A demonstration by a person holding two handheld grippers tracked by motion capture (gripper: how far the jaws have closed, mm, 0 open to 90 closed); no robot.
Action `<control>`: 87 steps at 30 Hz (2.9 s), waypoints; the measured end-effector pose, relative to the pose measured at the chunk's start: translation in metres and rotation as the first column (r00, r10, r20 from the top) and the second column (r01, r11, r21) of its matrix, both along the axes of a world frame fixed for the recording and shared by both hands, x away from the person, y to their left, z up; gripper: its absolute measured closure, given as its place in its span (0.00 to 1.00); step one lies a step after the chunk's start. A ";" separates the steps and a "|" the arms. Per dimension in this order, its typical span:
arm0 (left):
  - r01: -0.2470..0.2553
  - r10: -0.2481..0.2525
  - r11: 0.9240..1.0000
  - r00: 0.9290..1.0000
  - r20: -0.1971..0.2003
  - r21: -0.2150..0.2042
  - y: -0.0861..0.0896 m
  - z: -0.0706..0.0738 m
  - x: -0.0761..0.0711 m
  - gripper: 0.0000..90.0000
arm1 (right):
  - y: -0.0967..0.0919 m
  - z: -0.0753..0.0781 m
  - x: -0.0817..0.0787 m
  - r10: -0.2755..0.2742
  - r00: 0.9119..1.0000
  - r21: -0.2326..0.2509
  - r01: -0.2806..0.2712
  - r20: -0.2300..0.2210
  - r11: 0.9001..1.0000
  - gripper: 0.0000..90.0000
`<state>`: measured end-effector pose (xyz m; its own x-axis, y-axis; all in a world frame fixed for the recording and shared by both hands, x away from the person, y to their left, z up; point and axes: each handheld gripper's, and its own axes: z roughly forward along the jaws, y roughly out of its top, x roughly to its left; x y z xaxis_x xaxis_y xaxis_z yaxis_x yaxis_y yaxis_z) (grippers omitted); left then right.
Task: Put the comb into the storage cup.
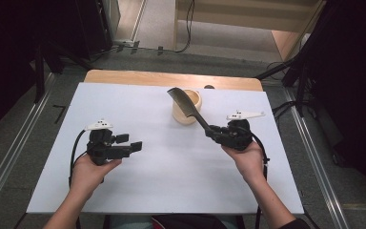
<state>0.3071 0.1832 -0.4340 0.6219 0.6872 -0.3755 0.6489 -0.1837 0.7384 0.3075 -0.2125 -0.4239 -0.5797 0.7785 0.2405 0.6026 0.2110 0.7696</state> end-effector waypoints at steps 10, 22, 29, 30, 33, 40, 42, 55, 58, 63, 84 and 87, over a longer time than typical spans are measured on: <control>-0.016 0.015 1.000 1.000 -0.016 -0.024 -0.009 0.005 0.003 0.31 | 0.024 -0.004 0.006 0.036 0.999 -0.001 -0.036 0.002 0.999 0.78; -0.043 0.041 0.997 0.999 -0.035 -0.067 -0.019 0.009 0.010 0.31 | 0.048 -0.010 0.009 0.035 0.999 0.001 -0.035 0.003 0.999 0.78; -0.069 0.066 0.995 0.997 -0.040 -0.075 -0.019 0.008 0.013 0.31 | 0.061 -0.014 0.006 0.009 1.000 0.002 -0.010 0.015 1.000 0.78; -0.069 0.067 0.995 0.997 -0.039 -0.076 -0.019 0.008 0.013 0.31 | 0.063 -0.015 0.005 0.008 1.000 0.003 -0.008 0.022 1.000 0.78; -0.088 0.085 0.992 0.996 -0.041 -0.090 -0.020 0.007 0.015 0.31 | 0.069 -0.018 0.004 0.007 1.000 -0.003 -0.007 0.029 1.000 0.78; -0.110 0.106 0.989 0.993 -0.045 -0.097 -0.026 0.007 0.019 0.31 | 0.078 -0.023 0.004 0.006 1.000 0.001 -0.006 0.028 1.000 0.78; -0.112 0.108 0.989 0.993 -0.045 -0.095 -0.029 0.008 0.020 0.31 | 0.079 -0.024 0.004 0.004 1.000 0.004 -0.004 0.028 1.000 0.78; -0.131 0.125 0.984 0.991 -0.055 -0.123 -0.046 0.006 0.031 0.31 | 0.084 -0.026 0.008 -0.014 1.000 0.027 0.013 0.019 1.000 0.78; -0.132 0.126 0.983 0.990 -0.061 -0.124 -0.050 0.005 0.034 0.31 | 0.087 -0.026 0.008 -0.014 0.999 0.012 0.014 0.031 1.000 0.78; -0.132 0.126 0.984 0.990 -0.059 -0.117 -0.055 0.004 0.037 0.31 | 0.092 -0.027 0.010 -0.028 0.999 0.025 0.028 0.024 0.999 0.78; -0.170 0.158 0.971 0.984 -0.080 -0.169 -0.066 -0.004 0.054 0.33 | 0.111 -0.029 0.013 -0.079 0.997 0.074 0.077 0.025 0.994 0.78; -0.174 0.162 0.971 0.983 -0.081 -0.167 -0.067 -0.006 0.055 0.33 | 0.113 -0.030 0.012 -0.082 0.996 0.086 0.080 0.020 0.993 0.78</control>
<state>0.3621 0.1167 -0.4398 0.4729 0.7007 -0.5342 0.7081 0.0585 0.7037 0.3200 -0.0997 -0.4535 -0.5219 0.8003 0.2953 0.5970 0.0954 0.7965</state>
